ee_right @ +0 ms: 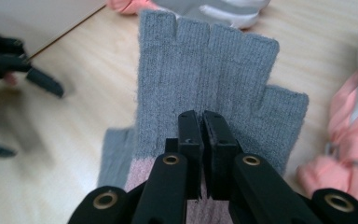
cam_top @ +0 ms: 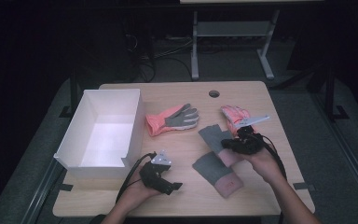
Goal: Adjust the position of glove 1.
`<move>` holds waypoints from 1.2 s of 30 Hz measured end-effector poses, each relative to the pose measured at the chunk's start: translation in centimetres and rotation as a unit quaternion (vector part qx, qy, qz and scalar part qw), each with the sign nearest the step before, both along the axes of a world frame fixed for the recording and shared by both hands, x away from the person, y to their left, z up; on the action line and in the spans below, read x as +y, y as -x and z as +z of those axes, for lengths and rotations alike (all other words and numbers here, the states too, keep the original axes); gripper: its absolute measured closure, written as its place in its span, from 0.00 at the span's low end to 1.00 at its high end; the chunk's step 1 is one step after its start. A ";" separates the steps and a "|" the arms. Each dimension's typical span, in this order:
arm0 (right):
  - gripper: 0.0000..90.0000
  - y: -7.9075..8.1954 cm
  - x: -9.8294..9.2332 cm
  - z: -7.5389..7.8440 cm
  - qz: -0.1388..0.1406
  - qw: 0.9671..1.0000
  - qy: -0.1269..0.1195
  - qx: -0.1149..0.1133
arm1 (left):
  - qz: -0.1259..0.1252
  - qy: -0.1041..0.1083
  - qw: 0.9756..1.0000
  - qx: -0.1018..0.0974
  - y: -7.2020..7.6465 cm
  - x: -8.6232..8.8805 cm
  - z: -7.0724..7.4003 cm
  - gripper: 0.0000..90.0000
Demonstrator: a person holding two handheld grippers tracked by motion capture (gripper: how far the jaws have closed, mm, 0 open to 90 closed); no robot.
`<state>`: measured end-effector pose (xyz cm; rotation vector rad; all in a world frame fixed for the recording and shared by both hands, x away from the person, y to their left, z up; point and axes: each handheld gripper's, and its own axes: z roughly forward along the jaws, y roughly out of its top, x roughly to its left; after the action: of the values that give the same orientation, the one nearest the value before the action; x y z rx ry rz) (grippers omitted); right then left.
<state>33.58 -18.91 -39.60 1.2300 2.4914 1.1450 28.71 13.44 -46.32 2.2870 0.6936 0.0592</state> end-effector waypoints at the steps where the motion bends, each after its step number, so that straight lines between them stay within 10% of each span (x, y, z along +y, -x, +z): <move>1: 0.96 0.3 -0.1 0.0 0.001 1.000 0.001 0.000 | -0.001 0.000 1.000 0.000 0.0 0.0 0.0 0.17; 16: 0.96 5.4 0.1 -1.4 0.016 1.000 -0.001 0.025 | -0.008 -0.003 1.000 -0.003 0.1 0.0 0.2 0.17; 36: 0.96 5.2 2.5 -3.7 0.027 0.998 0.049 0.035 | -0.011 -0.007 1.000 -0.002 0.3 -0.2 0.2 0.17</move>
<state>28.39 -16.37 -43.26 1.2040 2.6122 0.9934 28.43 13.26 -46.17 2.3075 0.6668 0.0587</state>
